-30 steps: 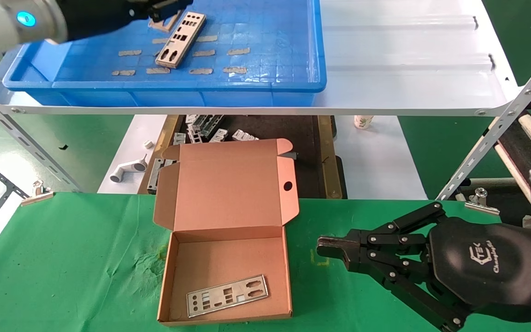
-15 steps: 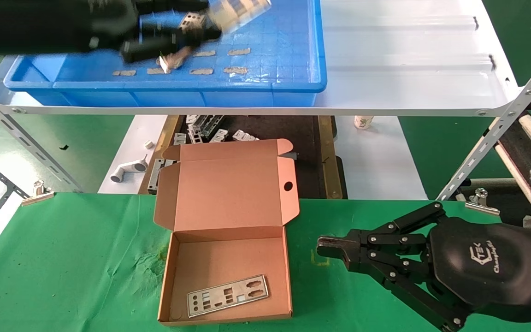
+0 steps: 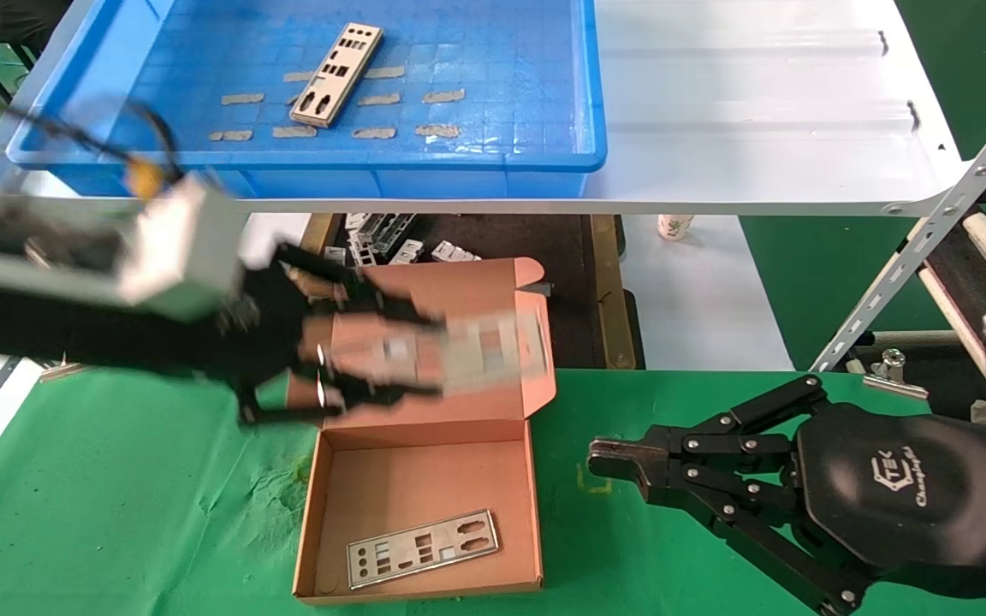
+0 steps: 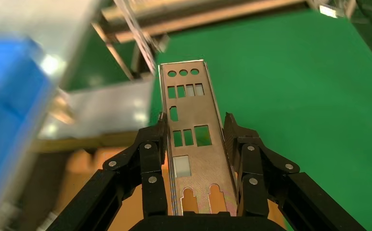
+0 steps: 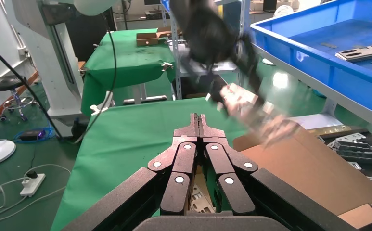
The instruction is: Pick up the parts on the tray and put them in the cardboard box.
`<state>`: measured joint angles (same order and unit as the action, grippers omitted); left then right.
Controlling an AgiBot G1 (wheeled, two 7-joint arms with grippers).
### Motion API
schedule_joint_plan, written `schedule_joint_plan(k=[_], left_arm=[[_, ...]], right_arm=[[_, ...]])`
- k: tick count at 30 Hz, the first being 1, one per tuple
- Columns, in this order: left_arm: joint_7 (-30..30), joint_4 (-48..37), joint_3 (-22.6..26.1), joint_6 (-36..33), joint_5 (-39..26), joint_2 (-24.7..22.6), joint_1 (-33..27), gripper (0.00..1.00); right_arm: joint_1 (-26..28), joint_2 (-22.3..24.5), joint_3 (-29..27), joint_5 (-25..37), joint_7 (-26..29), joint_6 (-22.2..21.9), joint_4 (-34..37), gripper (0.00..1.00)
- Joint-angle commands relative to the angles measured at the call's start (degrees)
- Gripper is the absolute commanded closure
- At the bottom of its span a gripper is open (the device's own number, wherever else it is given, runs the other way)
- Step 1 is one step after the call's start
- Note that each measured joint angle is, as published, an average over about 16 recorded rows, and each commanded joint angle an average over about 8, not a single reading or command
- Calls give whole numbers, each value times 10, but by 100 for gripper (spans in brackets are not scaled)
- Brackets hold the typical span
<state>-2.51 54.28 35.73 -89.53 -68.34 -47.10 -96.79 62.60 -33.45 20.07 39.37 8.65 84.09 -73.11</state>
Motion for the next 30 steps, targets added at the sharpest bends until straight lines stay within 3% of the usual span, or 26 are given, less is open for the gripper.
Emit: schedule_joint_plan(k=[1, 16, 26, 28, 30], left_arm=[[2, 14, 19, 4, -6, 4, 17, 100], [66, -37, 77, 91, -98, -54, 113, 100], [94, -90, 93, 123, -129, -94, 123, 99], [96, -102, 97, 118, -133, -98, 119, 96], [97, -114, 100, 113, -135, -100, 116, 86]], right_arm=[[0, 0, 0, 0, 0, 0, 0, 100], [0, 0, 0, 0, 0, 0, 0, 100], [0, 0, 0, 0, 0, 0, 0, 100], [0, 0, 0, 0, 0, 0, 0, 100], [0, 0, 0, 0, 0, 0, 0, 100]])
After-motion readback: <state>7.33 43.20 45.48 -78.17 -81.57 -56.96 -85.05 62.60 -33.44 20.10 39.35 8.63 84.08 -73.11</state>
